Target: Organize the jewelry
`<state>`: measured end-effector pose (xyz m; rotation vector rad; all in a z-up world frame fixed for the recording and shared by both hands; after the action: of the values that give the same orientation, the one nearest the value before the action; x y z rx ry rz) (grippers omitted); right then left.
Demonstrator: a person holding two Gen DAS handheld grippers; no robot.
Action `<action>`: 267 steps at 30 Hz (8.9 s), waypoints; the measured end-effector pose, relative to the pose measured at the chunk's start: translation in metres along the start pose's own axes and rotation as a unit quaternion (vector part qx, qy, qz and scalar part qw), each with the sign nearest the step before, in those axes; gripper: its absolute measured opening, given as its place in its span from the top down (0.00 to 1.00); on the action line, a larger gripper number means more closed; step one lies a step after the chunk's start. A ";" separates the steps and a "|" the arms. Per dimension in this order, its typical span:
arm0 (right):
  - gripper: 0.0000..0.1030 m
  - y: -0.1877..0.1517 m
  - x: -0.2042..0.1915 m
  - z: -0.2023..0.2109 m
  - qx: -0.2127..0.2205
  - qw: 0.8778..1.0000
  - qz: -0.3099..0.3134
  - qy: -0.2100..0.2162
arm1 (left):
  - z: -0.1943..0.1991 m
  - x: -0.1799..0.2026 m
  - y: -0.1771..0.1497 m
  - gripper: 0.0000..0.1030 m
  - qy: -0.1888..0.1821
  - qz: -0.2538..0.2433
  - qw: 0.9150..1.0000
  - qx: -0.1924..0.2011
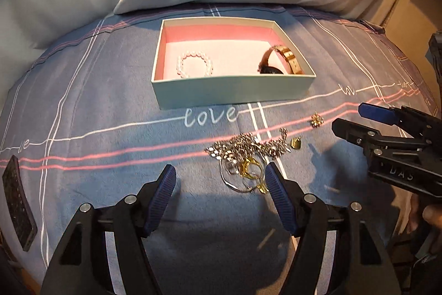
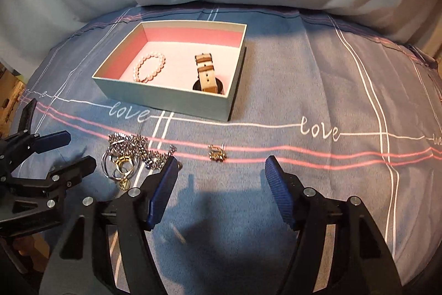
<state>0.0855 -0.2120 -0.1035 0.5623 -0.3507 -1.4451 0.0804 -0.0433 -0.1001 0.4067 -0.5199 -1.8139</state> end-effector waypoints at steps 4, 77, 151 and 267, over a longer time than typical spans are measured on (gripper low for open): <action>0.36 -0.021 0.002 -0.009 -0.017 1.000 -0.007 0.004 | -0.012 0.010 -0.008 0.36 0.017 -0.015 1.000 -0.008; 0.84 -0.016 -0.027 -0.027 -0.015 0.999 0.018 0.037 | -0.034 -0.020 -0.008 0.37 0.046 -0.015 0.999 -0.023; 0.42 0.070 -0.019 0.002 0.045 0.997 0.058 0.007 | 0.025 -0.039 0.081 0.21 -0.008 0.094 0.993 0.074; 0.86 -0.001 -0.065 -0.022 -0.012 0.993 0.086 0.083 | 0.004 -0.011 0.008 0.87 -0.008 0.018 0.999 0.034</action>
<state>0.0894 -0.1442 -0.1152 0.6136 -0.2432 -1.2273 0.0878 -0.0338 -0.0924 0.4277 -0.5980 -1.7700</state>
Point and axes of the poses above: each gripper's, at about its wrist camera, not at the fingertips, and z roughly against the way its jaws point, x to its right, y to its top, the point moved 3 cm from there along -z, roughly the way its jaws point, and after that the axes turned 3 degrees about y, right-handed, at the moved point
